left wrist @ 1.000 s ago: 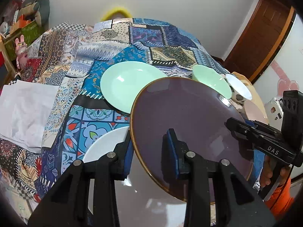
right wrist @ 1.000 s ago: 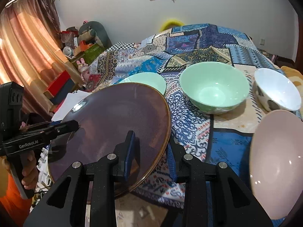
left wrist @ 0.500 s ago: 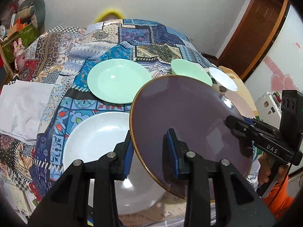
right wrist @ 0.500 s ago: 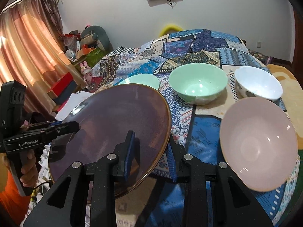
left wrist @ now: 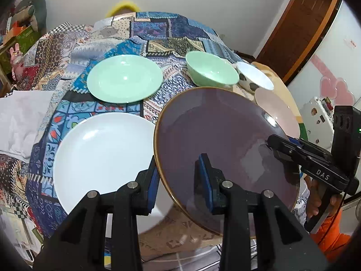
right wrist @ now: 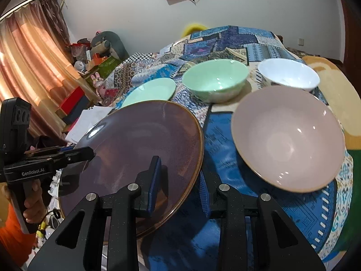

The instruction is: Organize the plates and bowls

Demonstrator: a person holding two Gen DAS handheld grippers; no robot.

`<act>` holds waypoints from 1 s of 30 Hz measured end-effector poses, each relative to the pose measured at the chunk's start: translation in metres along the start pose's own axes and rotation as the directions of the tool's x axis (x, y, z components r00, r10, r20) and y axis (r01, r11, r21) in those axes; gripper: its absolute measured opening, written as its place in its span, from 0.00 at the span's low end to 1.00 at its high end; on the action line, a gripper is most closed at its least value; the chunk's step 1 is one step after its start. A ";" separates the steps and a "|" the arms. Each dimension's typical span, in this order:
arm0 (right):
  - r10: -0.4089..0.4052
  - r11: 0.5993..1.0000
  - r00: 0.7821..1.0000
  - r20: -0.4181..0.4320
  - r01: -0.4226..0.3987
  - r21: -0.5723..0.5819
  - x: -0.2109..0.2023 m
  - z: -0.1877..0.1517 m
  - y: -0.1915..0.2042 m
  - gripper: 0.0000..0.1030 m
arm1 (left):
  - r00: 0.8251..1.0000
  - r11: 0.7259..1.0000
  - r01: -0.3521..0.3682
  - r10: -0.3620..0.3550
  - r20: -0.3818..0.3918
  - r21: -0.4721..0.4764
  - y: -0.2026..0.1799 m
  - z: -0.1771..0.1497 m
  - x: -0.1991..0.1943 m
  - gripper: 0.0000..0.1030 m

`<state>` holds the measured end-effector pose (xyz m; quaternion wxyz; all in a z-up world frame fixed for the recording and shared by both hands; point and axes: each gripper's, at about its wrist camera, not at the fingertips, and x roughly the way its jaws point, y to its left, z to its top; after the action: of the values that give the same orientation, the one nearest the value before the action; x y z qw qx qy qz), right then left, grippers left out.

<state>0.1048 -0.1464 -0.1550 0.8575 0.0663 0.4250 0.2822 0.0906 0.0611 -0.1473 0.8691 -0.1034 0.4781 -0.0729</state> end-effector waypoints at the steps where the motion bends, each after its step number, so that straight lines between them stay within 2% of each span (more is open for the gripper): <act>1: -0.002 1.000 1.000 -0.004 0.002 0.003 0.000 -0.002 -0.002 0.28 | 1.000 1.000 0.000 0.000 -0.007 0.001 -0.001 -0.001 0.002 0.33; 19: -0.020 0.998 0.996 -0.083 0.025 0.061 0.012 -0.023 -0.038 0.28 | 0.991 1.000 0.011 -0.009 -0.133 0.021 -0.020 -0.010 0.052 0.33; 30: -0.034 0.996 0.996 -0.082 0.040 0.076 0.008 -0.023 -0.048 0.28 | 0.985 0.999 0.014 -0.009 -0.174 0.031 -0.025 -0.013 0.073 0.34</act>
<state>0.1114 -0.1849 -0.1915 0.8415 0.0801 0.4712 0.2518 0.1179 0.0196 -0.2071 0.8252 -0.0853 0.5503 -0.0944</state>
